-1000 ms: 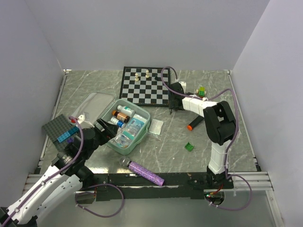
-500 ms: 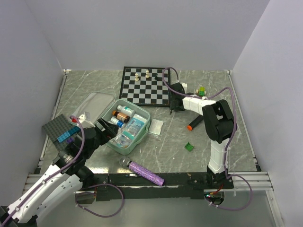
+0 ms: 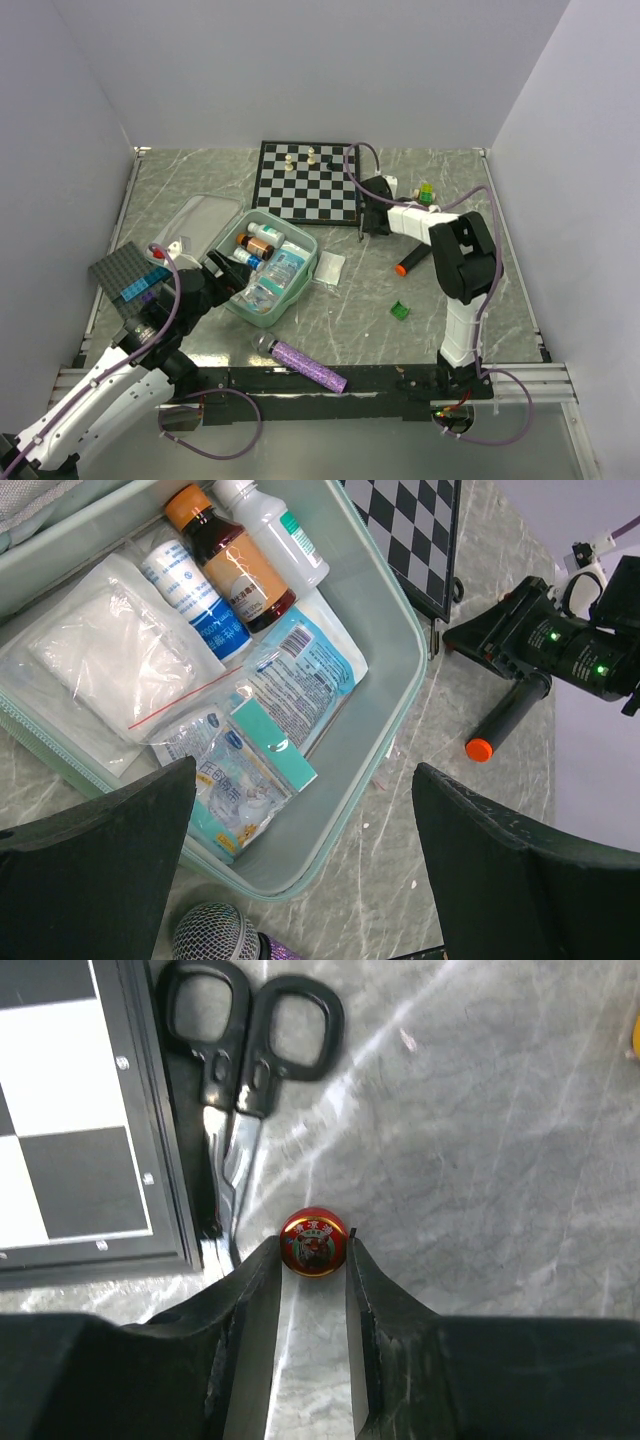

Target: Organize the medicine kit

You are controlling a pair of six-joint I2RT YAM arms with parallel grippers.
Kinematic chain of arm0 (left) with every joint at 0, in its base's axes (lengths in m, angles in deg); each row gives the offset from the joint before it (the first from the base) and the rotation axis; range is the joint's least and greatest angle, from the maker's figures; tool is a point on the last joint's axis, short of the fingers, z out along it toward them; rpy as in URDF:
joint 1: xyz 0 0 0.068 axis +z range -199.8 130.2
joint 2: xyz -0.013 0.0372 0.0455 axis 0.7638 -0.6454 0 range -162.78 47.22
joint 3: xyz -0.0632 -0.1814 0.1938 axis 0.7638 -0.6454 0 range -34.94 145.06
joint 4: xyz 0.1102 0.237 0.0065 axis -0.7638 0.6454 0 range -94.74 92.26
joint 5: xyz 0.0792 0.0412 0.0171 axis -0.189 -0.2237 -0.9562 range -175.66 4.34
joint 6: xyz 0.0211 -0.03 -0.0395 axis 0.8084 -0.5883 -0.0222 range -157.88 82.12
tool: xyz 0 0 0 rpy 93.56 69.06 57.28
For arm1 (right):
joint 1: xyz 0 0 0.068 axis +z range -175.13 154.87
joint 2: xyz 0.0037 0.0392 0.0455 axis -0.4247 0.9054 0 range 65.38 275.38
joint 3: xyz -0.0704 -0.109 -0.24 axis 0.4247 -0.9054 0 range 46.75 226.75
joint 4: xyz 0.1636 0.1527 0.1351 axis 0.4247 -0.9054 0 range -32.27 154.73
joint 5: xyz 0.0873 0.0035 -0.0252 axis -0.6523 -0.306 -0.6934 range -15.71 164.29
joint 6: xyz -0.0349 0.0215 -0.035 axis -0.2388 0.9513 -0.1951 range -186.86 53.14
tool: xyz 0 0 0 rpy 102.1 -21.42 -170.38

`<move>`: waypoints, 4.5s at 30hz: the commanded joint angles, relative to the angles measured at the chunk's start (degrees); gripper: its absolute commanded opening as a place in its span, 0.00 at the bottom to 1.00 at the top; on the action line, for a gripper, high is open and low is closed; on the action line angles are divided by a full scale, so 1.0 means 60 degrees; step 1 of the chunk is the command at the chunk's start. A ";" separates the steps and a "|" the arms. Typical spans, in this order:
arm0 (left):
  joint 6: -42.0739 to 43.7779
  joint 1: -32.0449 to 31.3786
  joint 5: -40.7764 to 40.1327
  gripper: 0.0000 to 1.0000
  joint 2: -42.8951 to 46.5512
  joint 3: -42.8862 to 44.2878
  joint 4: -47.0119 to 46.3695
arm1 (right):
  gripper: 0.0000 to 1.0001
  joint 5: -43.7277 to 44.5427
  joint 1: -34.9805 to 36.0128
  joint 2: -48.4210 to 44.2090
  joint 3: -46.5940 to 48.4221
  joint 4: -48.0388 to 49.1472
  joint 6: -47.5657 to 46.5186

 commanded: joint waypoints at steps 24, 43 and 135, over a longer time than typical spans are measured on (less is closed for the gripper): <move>-0.0309 0.0017 -0.0492 0.92 0.1358 0.0251 0.0582 | 0.14 -0.1148 0.5687 -0.0950 0.2166 -0.0421 -0.1303; -0.0163 0.0017 -0.0434 0.93 0.1344 0.0207 0.0568 | 0.46 -0.0606 0.5467 0.0812 0.4132 -0.1814 -0.1141; -0.0456 0.0002 0.0753 0.91 0.0743 -0.0452 -0.0516 | 0.26 -0.0519 0.3182 -0.3830 -0.3911 -0.2282 0.1876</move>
